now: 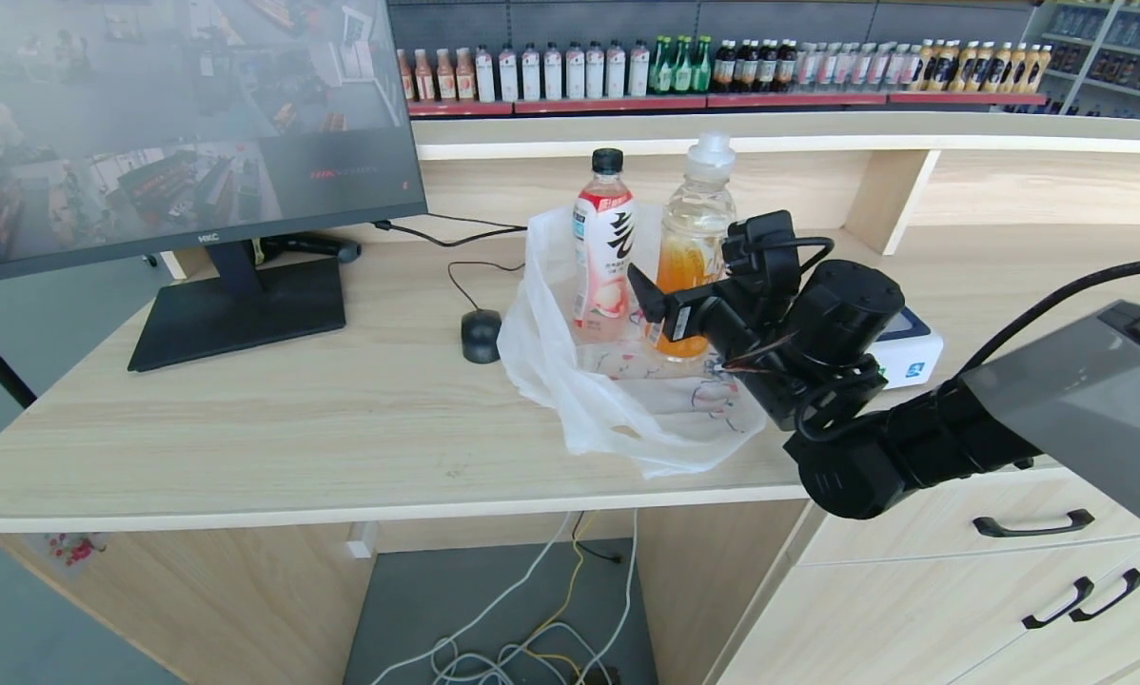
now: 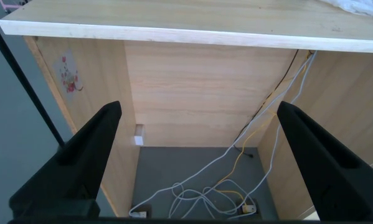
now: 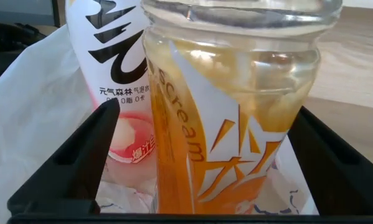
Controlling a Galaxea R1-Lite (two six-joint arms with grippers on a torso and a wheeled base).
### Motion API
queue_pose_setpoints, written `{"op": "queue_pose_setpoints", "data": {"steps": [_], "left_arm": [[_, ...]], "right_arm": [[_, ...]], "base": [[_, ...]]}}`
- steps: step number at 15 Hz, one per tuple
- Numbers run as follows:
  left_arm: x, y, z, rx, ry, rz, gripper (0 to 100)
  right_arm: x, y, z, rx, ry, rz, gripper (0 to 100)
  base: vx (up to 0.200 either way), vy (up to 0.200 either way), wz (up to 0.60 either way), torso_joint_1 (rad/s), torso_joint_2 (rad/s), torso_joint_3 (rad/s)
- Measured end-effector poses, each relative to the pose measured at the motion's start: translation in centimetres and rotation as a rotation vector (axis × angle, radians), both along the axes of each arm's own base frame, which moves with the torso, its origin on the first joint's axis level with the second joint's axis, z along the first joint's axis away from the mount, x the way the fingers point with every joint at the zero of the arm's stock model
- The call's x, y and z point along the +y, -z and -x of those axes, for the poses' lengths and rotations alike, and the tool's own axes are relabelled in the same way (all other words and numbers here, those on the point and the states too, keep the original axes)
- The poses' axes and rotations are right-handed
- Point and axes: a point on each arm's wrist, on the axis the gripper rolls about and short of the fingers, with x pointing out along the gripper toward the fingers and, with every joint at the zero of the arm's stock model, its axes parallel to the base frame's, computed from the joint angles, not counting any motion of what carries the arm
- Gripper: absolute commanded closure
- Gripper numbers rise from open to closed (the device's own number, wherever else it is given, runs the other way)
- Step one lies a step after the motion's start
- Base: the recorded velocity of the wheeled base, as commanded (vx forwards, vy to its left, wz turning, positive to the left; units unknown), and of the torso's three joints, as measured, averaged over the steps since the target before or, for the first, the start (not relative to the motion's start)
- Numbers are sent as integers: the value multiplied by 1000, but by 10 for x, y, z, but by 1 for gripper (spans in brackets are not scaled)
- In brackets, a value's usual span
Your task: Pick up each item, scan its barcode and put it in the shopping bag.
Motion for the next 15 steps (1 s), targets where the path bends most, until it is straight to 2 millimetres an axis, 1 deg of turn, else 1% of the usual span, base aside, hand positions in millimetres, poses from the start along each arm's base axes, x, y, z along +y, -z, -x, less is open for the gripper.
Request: {"op": "queue_pose_setpoints", "data": {"steps": [4,6,9,10,12,13,15], "left_arm": [[0,0,0,0,0,0,0],[0,0,0,0,0,0,0],[0,0,0,0,0,0,0],[0,0,0,0,0,0,0],[0,0,0,0,0,0,0],[0,0,0,0,1,0,0],[0,0,0,0,1,0,0]], "right_arm": [[-5,5,10,6,-1,3,0],[-11,4,22,12,-1,6,0],[-21,-5,41,-11,-4,-12,0],[-27,-3,52,-6,-5,-17,0],[-45,15,85,79,-4,16,0],[-57,22,107,123,-4,35,0],[-81,27,152,172,-3,54,0]], "base": [[0,0,0,0,0,0],[0,0,0,0,0,0],[0,0,0,0,0,0],[0,0,0,0,0,0],[0,0,0,0,0,0],[0,0,0,0,0,0],[0,0,0,0,0,0]]}}
